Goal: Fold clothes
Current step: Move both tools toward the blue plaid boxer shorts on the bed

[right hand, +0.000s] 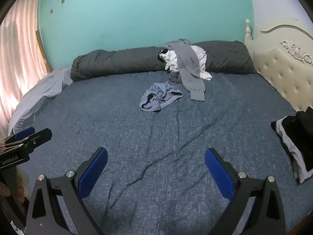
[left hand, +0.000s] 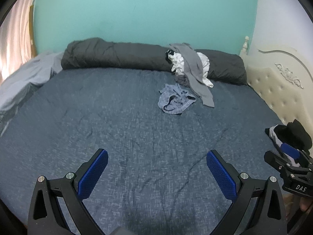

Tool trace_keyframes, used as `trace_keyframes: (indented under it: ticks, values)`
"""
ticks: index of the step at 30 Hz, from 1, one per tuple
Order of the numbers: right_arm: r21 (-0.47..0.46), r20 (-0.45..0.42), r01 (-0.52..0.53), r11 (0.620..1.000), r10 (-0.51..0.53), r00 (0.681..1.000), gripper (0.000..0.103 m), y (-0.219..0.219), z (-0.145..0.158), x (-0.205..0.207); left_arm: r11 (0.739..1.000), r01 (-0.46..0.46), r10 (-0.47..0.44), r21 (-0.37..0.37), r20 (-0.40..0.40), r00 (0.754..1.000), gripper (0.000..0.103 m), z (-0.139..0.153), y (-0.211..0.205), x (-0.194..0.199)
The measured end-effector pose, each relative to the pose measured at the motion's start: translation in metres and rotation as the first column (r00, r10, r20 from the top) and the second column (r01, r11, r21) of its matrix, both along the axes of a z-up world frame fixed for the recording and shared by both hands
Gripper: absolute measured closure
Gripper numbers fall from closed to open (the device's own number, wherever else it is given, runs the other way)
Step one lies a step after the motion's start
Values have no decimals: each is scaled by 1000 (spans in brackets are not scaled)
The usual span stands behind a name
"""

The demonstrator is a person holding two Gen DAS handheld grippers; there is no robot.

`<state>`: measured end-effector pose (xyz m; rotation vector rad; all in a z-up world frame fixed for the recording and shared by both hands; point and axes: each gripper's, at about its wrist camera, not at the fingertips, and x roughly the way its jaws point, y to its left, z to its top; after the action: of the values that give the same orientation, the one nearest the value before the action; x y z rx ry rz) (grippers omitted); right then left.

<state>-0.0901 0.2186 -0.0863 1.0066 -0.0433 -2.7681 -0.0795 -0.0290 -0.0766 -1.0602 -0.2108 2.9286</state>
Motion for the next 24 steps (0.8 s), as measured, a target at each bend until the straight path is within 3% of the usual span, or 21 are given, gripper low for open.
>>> trace_keyframes:
  ticks: [8, 24]
  values:
    - [0, 62, -16, 1000, 16, 998, 3, -12, -36, -69, 997, -10, 8, 72, 35, 999, 0, -44, -29, -52]
    - [36, 163, -80, 996, 73, 984, 3, -52, -111, -240, 990, -61, 44, 131, 127, 991, 0, -131, -73, -135]
